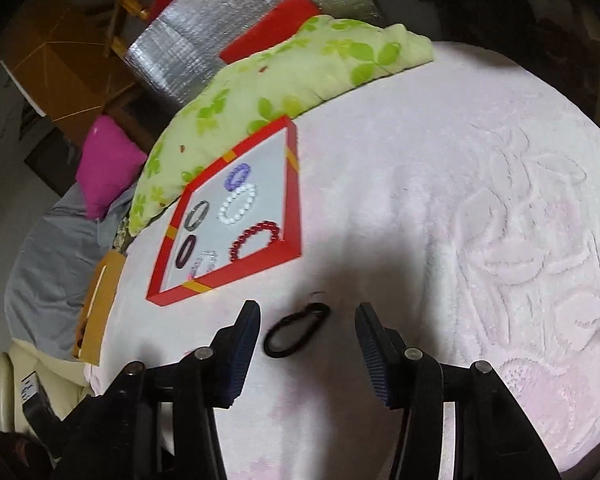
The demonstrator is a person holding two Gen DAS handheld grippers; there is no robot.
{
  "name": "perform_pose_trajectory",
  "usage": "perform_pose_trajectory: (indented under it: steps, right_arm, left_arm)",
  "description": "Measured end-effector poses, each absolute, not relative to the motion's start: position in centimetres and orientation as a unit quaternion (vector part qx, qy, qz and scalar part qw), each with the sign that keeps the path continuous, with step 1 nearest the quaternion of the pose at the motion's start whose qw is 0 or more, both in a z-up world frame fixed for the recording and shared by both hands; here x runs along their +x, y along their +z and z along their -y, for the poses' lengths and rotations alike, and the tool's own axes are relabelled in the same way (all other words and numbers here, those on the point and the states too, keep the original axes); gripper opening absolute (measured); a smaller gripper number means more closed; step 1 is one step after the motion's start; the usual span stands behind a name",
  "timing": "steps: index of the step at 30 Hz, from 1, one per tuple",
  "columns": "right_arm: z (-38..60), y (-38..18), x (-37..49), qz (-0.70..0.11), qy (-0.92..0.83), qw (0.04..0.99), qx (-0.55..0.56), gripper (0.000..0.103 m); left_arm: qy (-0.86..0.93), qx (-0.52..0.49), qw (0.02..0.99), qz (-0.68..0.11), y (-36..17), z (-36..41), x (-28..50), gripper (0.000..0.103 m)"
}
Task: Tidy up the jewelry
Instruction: 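Move right tool over black hair tie while left tool approaches pink bead bracelet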
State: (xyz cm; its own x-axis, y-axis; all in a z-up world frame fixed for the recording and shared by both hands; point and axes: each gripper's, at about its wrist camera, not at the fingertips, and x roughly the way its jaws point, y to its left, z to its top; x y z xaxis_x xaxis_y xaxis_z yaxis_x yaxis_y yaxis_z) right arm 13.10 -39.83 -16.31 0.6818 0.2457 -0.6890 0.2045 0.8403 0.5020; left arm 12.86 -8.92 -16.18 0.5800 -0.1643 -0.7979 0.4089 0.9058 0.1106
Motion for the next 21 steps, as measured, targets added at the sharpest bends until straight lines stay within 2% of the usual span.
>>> perform_pose_trajectory:
  steps: [10, 21]
  right_arm:
    - [38.5, -16.3, 13.1, -0.406, 0.015, 0.876, 0.261, 0.053]
    - [37.6, -16.3, 13.9, -0.405, 0.016, 0.873, 0.270, 0.054]
  left_arm:
    - [-0.154, 0.131, 0.883, -0.424, -13.8, 10.9, 13.9, 0.069]
    - [-0.141, 0.107, 0.887, -0.426, -15.3, 7.8, 15.4, 0.069]
